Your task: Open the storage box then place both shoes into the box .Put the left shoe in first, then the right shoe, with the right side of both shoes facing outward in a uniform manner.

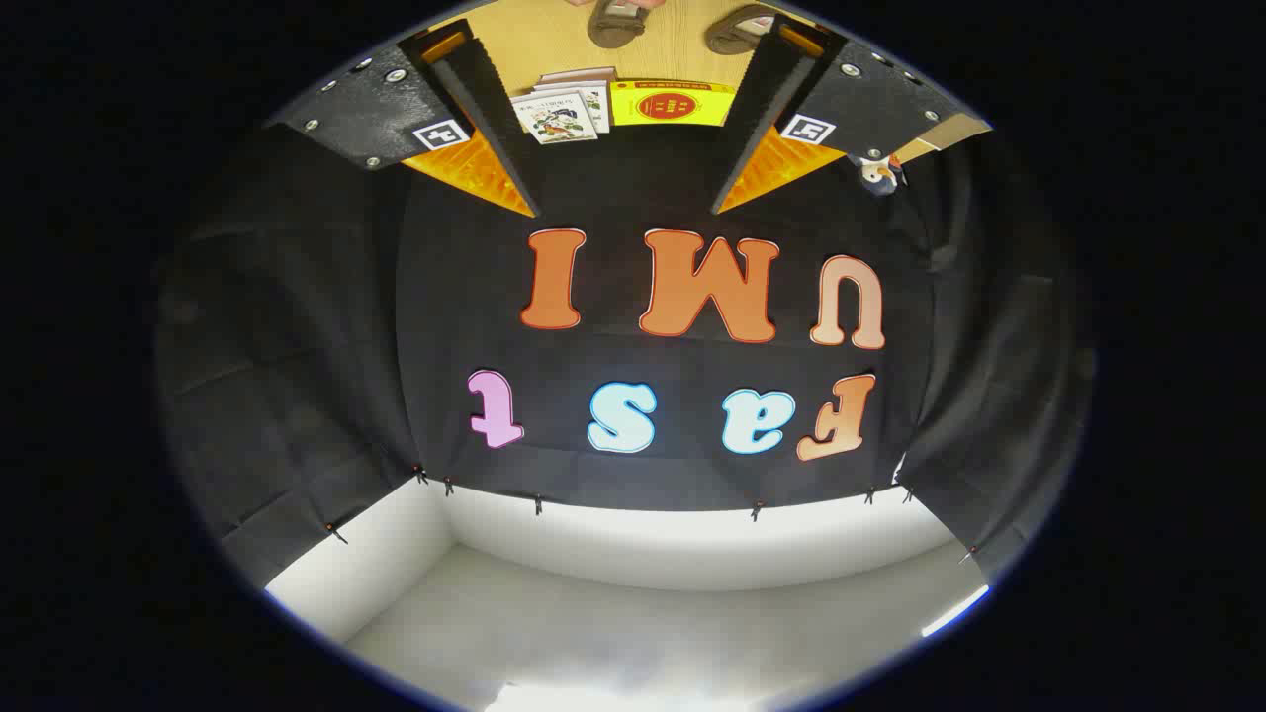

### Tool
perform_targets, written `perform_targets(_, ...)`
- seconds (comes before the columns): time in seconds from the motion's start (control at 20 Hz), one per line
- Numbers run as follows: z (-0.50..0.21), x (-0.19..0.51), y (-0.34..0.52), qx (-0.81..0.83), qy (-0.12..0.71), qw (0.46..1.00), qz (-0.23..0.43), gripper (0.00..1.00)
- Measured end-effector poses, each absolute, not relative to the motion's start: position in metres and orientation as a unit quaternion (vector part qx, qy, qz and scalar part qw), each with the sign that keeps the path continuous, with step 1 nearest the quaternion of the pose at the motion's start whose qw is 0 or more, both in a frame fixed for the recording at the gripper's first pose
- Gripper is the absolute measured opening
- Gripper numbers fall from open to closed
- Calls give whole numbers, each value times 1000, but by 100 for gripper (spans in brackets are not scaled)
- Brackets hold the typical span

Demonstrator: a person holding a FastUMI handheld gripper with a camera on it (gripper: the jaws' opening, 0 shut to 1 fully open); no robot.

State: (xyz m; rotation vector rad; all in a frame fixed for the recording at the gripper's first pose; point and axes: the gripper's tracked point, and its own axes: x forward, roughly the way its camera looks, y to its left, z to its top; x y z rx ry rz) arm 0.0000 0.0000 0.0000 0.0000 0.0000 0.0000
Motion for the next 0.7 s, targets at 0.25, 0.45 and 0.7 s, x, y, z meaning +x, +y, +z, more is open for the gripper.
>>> perform_targets(0.25,1,1,-1,1,-4,1000,6,98)
perform_targets(0.45,1,3,4,3,-6,1000,13,98)
perform_targets(0.7,1,2,3,0,-8,1000,12,98)
